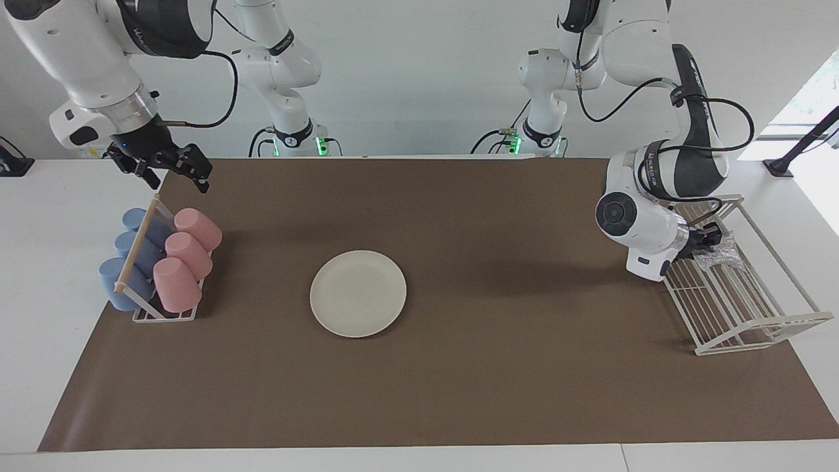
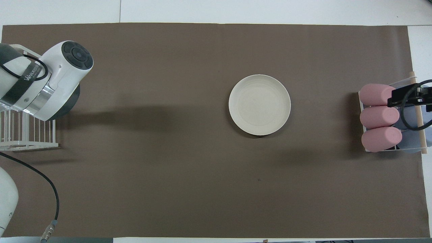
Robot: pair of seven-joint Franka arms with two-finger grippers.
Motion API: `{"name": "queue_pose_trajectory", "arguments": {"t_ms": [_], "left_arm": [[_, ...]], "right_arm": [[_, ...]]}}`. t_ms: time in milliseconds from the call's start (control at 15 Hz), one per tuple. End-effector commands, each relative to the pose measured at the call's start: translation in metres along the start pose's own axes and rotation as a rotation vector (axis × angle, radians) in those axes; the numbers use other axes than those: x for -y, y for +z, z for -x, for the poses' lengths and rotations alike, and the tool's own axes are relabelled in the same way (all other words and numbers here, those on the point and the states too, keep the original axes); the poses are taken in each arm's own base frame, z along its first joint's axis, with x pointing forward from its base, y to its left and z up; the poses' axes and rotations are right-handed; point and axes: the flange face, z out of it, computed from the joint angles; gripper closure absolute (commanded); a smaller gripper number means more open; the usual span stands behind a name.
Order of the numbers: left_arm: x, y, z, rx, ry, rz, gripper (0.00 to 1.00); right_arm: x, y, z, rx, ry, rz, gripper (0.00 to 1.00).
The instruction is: Wipe plate with sponge
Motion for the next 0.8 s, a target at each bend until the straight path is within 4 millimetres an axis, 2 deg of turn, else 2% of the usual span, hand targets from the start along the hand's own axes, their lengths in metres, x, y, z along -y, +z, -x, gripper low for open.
{"name": "queue_pose_trajectory", "arguments": {"t_ms": [0,133,200,267,400,467,667,733], "left_arm": [[0.009,-0.005,-0.001,-0.016,-0.010,-0.012,1.00],[0.015,-0.012,-0.002,-0.025,-0.006,-0.001,1.00],[0.028,-0.022,-0.002,-0.027,-0.001,0.010,1.00],[0.044,-0.040,-0.002,-0.023,0.016,0.059,1.00],[0.086,-0.074,0.002,0.034,0.000,0.197,1.00],[0.097,-0.088,0.007,0.066,-0.017,0.262,1.00],[0.108,-0.116,0.023,0.147,-0.028,0.494,1.00],[0.120,-0.131,0.033,0.169,-0.035,0.636,1.00]], "right_arm": [[0.024,-0.011,0.013,-0.004,0.117,0.008,0.00],[0.050,-0.021,0.020,-0.015,0.236,-0.018,0.00],[0.064,-0.022,0.024,-0.011,0.301,-0.034,0.00],[0.080,-0.022,0.030,0.000,0.368,-0.052,0.00],[0.109,-0.024,0.041,0.031,0.552,-0.095,0.00],[0.123,-0.024,0.048,0.051,0.639,-0.110,0.00],[0.169,-0.031,0.075,0.083,0.859,-0.129,0.00],[0.185,-0.032,0.083,0.080,0.919,-0.136,0.00]]}}
